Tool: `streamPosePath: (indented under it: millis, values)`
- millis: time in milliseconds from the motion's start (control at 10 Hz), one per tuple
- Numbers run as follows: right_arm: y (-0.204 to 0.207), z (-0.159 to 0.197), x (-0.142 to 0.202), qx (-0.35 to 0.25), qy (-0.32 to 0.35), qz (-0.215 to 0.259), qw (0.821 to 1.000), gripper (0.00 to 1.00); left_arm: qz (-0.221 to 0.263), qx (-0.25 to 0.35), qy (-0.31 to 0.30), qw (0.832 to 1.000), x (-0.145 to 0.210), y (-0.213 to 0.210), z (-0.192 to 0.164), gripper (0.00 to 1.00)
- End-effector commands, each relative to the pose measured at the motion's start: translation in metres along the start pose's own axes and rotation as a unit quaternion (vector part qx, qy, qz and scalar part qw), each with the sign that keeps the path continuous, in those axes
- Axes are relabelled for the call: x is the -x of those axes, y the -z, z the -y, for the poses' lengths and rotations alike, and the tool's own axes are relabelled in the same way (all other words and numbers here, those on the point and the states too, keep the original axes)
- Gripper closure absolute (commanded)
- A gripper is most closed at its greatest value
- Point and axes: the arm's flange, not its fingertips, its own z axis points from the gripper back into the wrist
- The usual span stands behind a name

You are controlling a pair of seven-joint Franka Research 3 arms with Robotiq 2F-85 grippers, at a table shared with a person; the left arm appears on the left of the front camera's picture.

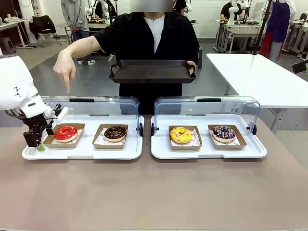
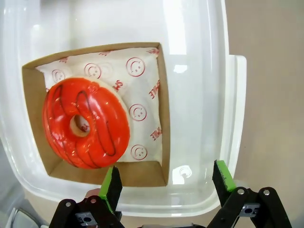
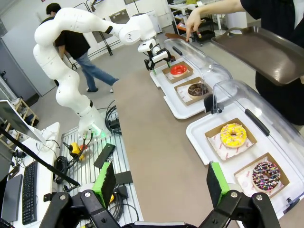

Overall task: Provide the desired donut to the person.
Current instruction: Pick up and lift the Paper togo box containing the Donut pointed at by the person.

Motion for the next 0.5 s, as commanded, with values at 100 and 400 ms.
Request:
streamPosePath:
  millis: [100, 400]
  values:
    - [0.001, 0.0012, -0.0023, -0.006, -0.007, 0.011, 1.0, 0.0, 0.023, 0.024, 0.02, 0.999, -0.0001, 0.004, -0.0038, 0.0]
    - [0.001, 0.0012, -0.0023, -0.006, -0.007, 0.011, 1.0, 0.0, 0.024, 0.029, 0.015, 0.999, -0.0003, 0.0058, -0.0043, 0.0]
